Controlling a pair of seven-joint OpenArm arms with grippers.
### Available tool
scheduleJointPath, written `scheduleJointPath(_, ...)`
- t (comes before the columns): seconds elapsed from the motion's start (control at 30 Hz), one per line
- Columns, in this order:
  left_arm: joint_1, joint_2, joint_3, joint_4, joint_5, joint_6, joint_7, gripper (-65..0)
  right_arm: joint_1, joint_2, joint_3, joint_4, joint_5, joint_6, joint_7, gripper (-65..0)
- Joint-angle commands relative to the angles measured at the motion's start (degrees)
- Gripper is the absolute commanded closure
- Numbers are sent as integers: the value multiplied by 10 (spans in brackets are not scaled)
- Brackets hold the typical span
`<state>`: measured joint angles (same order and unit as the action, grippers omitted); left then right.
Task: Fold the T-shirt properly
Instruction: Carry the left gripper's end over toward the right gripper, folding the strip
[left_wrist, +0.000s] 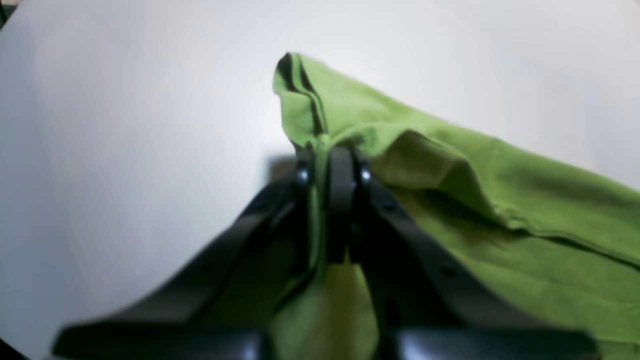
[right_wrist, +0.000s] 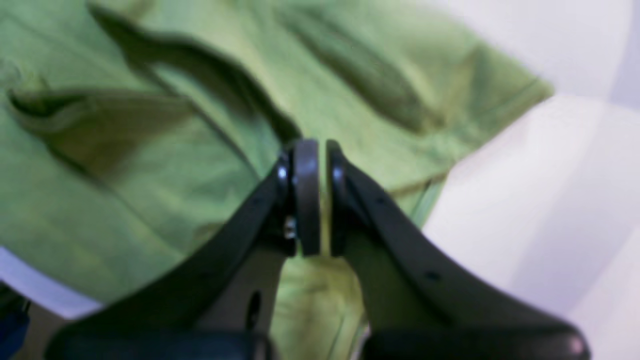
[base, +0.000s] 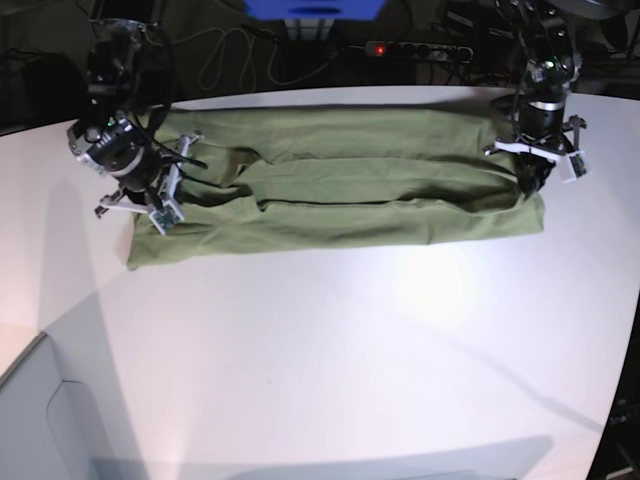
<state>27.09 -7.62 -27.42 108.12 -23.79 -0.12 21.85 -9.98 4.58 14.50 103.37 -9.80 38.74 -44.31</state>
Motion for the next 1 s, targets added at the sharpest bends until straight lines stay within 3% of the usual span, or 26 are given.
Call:
scheduleJointPath(0.0,0,-4,-2,11,-3,1,-18,0,6,2,2,-2,4,13,8,-2)
scheduleJointPath(0.17,1,-3,2,19,-4,1,-18,0,8,2,1,-50,4,13,10,-2)
scheduleJointPath(0.47,3,29,31,77,-2,1,-17,0,9,5,1,-103,2,13,38,-1)
scheduleJointPath(0.83,3,32,197,81,0,6,-20,0,19,7,0,-107,0,13,34,-1)
scheduleJointPath(0.97,-21,33,280,77,46,7,-21,0,19,7,0,-107,0,13,34,-1)
